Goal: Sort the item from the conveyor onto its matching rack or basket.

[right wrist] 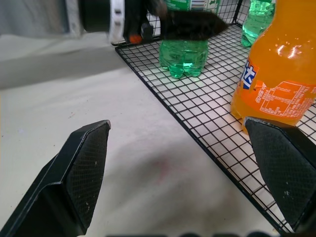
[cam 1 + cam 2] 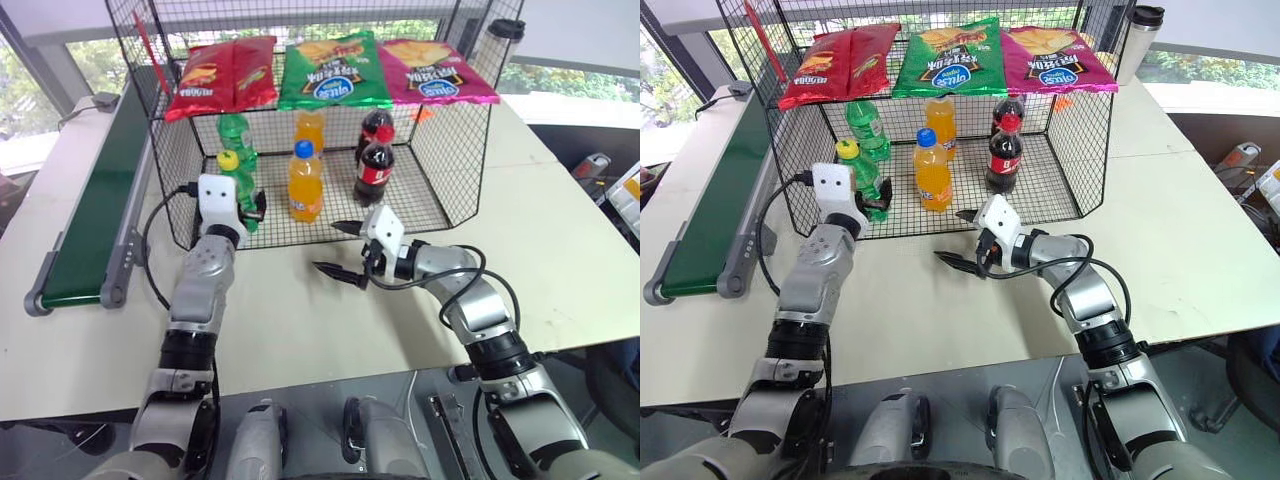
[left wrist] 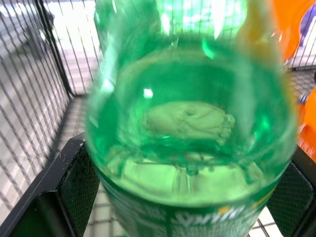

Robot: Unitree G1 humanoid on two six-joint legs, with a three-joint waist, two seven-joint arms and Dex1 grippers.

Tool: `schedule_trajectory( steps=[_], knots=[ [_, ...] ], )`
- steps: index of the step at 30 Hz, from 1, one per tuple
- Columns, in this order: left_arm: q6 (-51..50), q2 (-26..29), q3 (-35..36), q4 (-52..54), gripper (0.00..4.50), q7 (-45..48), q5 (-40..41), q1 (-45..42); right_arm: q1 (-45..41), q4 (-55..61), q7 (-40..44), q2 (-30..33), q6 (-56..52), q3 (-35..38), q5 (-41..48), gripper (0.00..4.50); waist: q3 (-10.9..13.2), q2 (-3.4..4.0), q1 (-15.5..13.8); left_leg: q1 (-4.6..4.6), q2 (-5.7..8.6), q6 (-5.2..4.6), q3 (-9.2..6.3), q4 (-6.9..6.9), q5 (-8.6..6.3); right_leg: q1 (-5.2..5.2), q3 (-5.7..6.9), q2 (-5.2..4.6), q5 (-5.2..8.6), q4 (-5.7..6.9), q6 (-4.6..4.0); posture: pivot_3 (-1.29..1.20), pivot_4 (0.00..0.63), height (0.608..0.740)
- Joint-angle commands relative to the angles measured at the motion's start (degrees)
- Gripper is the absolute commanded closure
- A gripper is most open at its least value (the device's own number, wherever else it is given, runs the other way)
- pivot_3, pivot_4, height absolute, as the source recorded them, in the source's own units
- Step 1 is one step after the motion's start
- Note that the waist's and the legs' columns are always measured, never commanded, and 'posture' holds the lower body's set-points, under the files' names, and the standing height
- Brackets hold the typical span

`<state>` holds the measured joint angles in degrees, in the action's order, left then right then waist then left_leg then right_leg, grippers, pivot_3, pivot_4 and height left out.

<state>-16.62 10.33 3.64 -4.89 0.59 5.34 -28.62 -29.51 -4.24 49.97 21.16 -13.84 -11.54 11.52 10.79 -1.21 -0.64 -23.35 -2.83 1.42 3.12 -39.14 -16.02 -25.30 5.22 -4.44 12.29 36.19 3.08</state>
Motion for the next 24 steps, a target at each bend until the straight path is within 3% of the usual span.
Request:
schedule_trajectory(
  steps=[1, 16, 24],
  knots=[
    [-3.5, 1.3, 1.1, 10.5, 0.04, -0.2, -0.6, 2.8, -0.2, 2.0, 0.3, -0.3, 0.5, 0.4, 0.6, 0.00, 0.0, 0.00, 0.0, 0.00, 0.00, 0.00, 0.00, 0.00, 0.00, 0.00, 0.00, 0.00, 0.00, 0.00, 0.00, 0.00, 0.150, 0.740],
    [-21.4, 3.1, 2.2, 42.1, 0.04, 3.2, 5.2, 21.0, 0.2, 3.0, 2.0, -0.7, 0.1, 0.6, 2.1, 0.00, 0.0, 0.00, 0.0, 0.02, -0.01, 0.00, -0.03, 0.00, 0.00, 0.02, -0.02, -0.01, 0.01, 0.00, -0.01, 0.00, 0.150, 0.740],
    [-24.5, 3.0, 3.4, 48.6, 0.04, 4.7, 7.4, 32.7, 1.1, 3.8, 2.6, 0.0, -0.3, 0.9, 2.7, 0.00, 0.0, 0.01, -0.1, 0.04, 0.00, 0.00, -0.10, -0.02, 0.00, 0.03, -0.01, 0.01, 0.03, 0.00, -0.04, 0.00, 0.150, 0.740]
  ],
)
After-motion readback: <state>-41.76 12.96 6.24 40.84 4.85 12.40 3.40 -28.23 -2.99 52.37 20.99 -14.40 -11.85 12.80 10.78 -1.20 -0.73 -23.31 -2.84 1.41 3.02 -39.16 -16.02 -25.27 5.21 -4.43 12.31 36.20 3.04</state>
